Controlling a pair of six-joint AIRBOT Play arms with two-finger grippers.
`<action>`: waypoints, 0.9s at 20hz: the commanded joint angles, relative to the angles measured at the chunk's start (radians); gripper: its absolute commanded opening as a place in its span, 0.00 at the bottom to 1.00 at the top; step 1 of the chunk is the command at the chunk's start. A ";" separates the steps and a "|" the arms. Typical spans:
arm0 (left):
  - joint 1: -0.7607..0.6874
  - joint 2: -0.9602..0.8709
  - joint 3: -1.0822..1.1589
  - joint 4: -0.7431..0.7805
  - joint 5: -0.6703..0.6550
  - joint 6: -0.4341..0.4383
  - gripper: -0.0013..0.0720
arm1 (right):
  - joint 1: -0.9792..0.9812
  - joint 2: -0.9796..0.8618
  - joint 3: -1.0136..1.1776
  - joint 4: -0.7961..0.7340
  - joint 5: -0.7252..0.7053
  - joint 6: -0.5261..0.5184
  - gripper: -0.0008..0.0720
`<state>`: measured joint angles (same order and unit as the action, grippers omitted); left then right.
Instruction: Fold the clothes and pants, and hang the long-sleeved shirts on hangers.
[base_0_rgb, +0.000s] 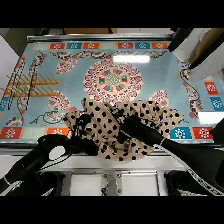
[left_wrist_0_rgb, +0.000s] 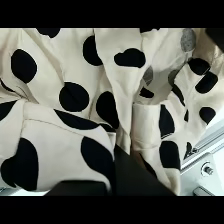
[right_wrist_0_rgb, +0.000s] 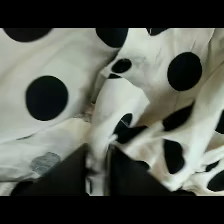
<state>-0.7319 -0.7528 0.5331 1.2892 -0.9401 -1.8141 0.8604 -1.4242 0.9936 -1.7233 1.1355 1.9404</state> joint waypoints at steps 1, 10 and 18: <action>0.042 0.001 0.001 0.006 -0.023 0.000 0.03 | 0.001 0.024 -0.004 -0.101 0.107 -0.003 0.03; 0.110 0.002 0.002 -0.006 -0.101 0.011 0.55 | 0.029 0.561 -0.204 0.091 0.127 0.145 0.03; 0.016 -0.166 0.190 0.003 -0.104 0.007 0.87 | 0.096 0.599 -0.212 0.086 0.119 0.190 0.03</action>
<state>-0.6613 -0.8288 0.6712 1.2903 -1.0344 -1.8061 0.9466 -0.8383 0.7845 -1.6447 1.2591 2.1075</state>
